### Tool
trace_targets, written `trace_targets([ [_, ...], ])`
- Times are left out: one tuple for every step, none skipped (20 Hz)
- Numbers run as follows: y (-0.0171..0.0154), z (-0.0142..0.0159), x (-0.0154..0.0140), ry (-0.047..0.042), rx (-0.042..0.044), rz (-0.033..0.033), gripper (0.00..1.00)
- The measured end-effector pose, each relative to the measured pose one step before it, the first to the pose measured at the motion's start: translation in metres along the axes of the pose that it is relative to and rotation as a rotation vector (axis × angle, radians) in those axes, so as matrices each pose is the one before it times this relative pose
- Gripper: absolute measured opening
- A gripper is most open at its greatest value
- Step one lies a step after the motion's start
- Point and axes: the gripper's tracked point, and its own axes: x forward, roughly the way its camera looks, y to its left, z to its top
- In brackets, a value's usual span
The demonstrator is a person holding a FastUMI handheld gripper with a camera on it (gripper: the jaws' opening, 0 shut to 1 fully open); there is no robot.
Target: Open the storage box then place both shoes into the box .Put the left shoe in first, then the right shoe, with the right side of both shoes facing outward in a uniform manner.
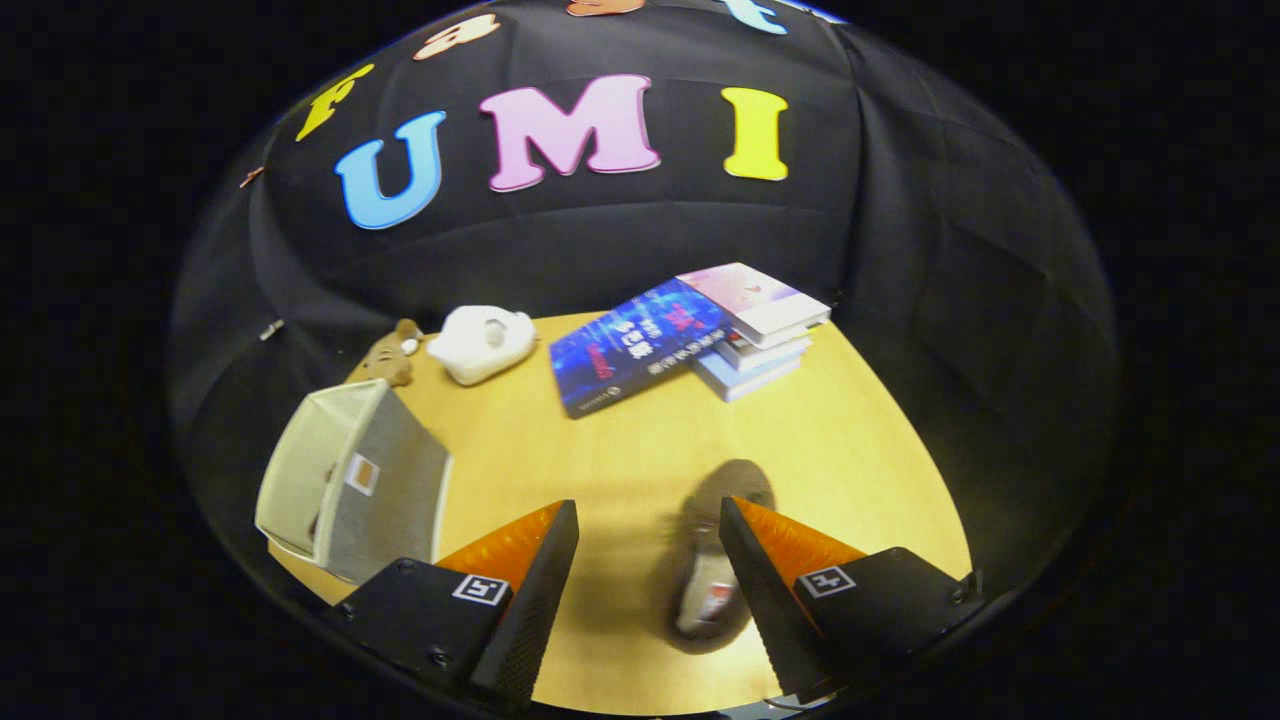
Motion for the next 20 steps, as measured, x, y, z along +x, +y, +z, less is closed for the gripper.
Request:
trace_targets([
  [-0.01608, -0.0105, 0.00521, 0.01727, -0.00724, -0.0268, 0.89],
  [-0.01193, -0.01096, 0.00586, 0.02097, -0.00137, -0.02266, 0.89],
  [-0.00981, -0.01069, 0.00732, 0.02292, 0.01037, -0.01575, 0.89],
  [-0.00761, -0.00807, 0.00726, 0.02229, 0.01176, -0.01252, 0.89],
  [-0.00676, -0.00634, 0.00786, 0.01563, 0.00064, -0.0143, 0.89],
  [-0.00617, -0.00658, 0.0083, 0.01894, -0.01105, -0.01489, 0.89],
  [-0.00279, -0.00566, 0.00893, 0.01708, -0.00904, -0.00924, 0.89],
  [-0.00216, -0.00593, 0.00768, 0.01587, -0.00721, -0.00571, 0.9],
  [0.00089, -0.00301, 0.0066, 0.01182, -0.00387, 0.00338, 0.89],
  [0.00152, -0.00307, 0.0067, 0.01202, -0.00702, -0.00033, 0.89],
  [0.00047, -0.00194, 0.00561, 0.00664, -0.01698, -0.00316, 0.9],
  [0.00132, -0.0038, 0.00553, 0.01044, -0.01926, -0.00122, 0.89],
  [0.00226, -0.00472, 0.00135, 0.01774, -0.01441, 0.00462, 0.87],
  [0.00208, -0.00104, 0.0009, -0.00259, -0.01175, 0.0043, 0.88],
  [-0.00182, -0.00062, 0.00174, -0.00408, -0.01775, -0.00749, 0.87],
  [-0.00205, -0.00049, 0.00456, -0.00434, -0.01085, -0.00905, 0.87],
  [-0.00083, 0.0019, 0.00602, -0.00244, -0.00224, -0.00333, 0.87],
  [-0.00008, 0.00235, 0.00658, -0.00352, 0.00014, -0.0028, 0.87],
  [-0.00053, 0.00407, 0.00512, -0.00817, 0.00125, -0.0034, 0.84],
  [-0.00121, 0.00501, 0.00562, -0.01264, 0.00178, -0.00693, 0.8],
])
